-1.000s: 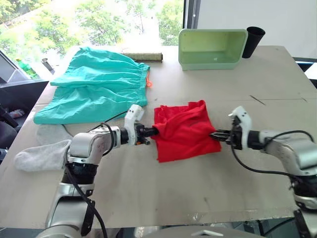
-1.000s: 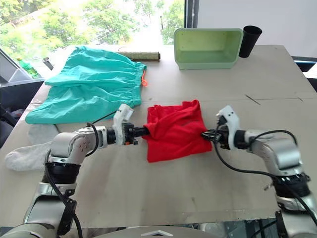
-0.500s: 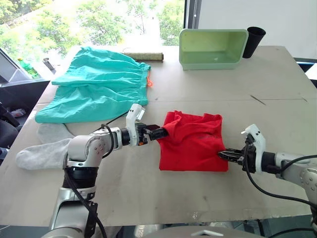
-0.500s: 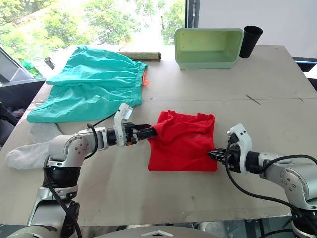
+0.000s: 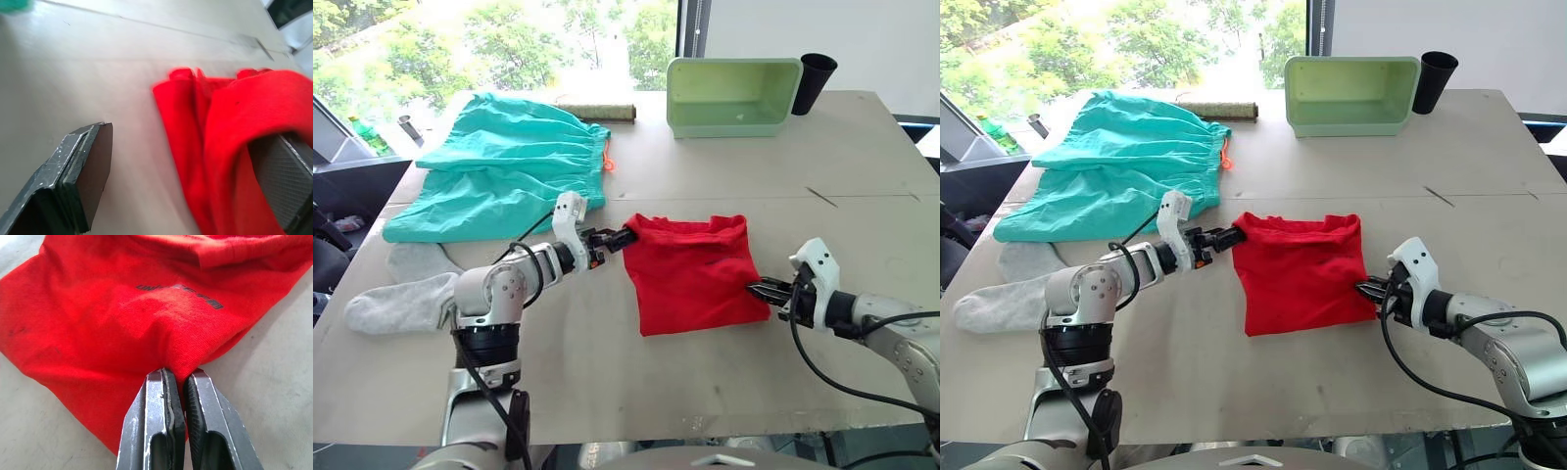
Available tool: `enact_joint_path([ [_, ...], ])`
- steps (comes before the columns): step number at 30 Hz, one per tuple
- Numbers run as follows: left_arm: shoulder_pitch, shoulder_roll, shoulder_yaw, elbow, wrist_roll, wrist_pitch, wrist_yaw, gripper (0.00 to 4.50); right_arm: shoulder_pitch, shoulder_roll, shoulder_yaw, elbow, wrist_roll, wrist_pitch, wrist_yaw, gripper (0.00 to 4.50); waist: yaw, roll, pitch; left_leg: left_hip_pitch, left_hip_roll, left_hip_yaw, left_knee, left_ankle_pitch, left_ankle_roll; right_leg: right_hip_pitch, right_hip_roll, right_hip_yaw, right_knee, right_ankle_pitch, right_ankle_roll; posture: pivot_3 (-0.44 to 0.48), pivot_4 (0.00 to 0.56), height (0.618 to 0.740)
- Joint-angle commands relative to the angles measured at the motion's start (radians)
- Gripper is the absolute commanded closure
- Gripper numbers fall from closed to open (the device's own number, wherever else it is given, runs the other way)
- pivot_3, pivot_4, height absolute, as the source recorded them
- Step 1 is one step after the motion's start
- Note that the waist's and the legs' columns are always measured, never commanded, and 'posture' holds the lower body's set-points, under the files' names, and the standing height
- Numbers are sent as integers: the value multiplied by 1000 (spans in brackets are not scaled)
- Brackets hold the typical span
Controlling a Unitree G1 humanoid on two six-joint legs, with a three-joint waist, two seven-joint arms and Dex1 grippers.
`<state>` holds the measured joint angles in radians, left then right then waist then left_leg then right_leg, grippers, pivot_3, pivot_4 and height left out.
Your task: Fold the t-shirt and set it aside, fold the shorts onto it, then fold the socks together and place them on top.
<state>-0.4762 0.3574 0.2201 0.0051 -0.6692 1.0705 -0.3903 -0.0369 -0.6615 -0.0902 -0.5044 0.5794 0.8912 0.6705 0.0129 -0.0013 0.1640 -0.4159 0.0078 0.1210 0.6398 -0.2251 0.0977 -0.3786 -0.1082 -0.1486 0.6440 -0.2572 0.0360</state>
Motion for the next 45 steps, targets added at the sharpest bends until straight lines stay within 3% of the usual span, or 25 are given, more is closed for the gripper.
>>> enact_joint_path([
  [1, 15, 21, 56, 71, 79, 12, 127, 20, 21, -22, -19, -22, 17, -26, 32, 4500, 0, 0, -1, 0, 0, 0, 0, 0, 0, 0, 0, 0, 0, 0, 0, 0, 150, 740],
  [5, -5, -19, 99, 78, 45, 61, 190, 20, 48, -34, -19, -27, 21, -32, 47, 4500, 0, 1, -3, 1, 1, 0, 0, 0, 0, 0, 0, 0, 0, 0, 0, 0, 150, 740],
  [13, -30, -29, 115, 135, 97, 23, 278, 20, 77, -29, -45, -5, -1, -87, 35, 4500, 0, 4, -9, 2, 1, -1, 0, 1, -1, 0, 1, 0, 1, 0, 1, 0, 150, 740],
  [19, -35, -19, 58, 98, 104, -78, 223, 20, 77, 11, -65, 36, -20, -208, 42, 4500, -1, 3, -9, 2, 2, -1, -2, 2, -3, 0, 2, 0, 1, 0, 0, 0, 150, 740],
  [23, -20, 0, 2, 43, 104, -105, 166, 0, 99, -12, -72, 29, 28, -150, 67, 3185, -1, 3, -9, 1, 2, -1, -2, 2, -3, 0, 2, 0, 1, 0, -1, 0, 150, 740],
  [27, -15, 33, -31, 32, 131, -161, 135, 0, 124, -53, -95, 25, 68, -88, 80, 1232, -1, 1, -7, 0, 2, -1, -3, 2, -3, -2, 2, 0, 0, 1, -3, 0, 150, 740],
  [30, -27, 34, -22, 36, 152, -220, 130, 0, 130, -84, -120, 34, 76, -76, 83, 57, 1, 1, -5, -1, 2, -1, -3, 2, -3, -3, 2, 0, -1, 1, -3, 0, 150, 740],
  [34, -61, 4, -1, 14, 136, -341, 66, 0, 97, -112, -177, 73, 79, -110, 100, 57, 5, -4, -2, -3, 2, -1, -4, 1, -2, -3, 2, 0, -4, 2, -4, 0, 150, 740],
  [39, -40, 43, -105, -75, 140, -458, -172, 0, 7, -120, -219, 94, 109, -167, 155, 57, 10, -6, 0, -7, 1, -1, -4, 1, -1, -4, 1, -2, -6, 2, -4, 0, 150, 740],
  [45, -5, 119, -250, -117, 191, -585, -439, 0, -153, -98, -66, 158, 38, -250, 213, 57, 2, -5, 0, -6, 1, -1, -4, 1, -2, -3, 2, -2, -6, 2, -4, 0, 150, 740],
])
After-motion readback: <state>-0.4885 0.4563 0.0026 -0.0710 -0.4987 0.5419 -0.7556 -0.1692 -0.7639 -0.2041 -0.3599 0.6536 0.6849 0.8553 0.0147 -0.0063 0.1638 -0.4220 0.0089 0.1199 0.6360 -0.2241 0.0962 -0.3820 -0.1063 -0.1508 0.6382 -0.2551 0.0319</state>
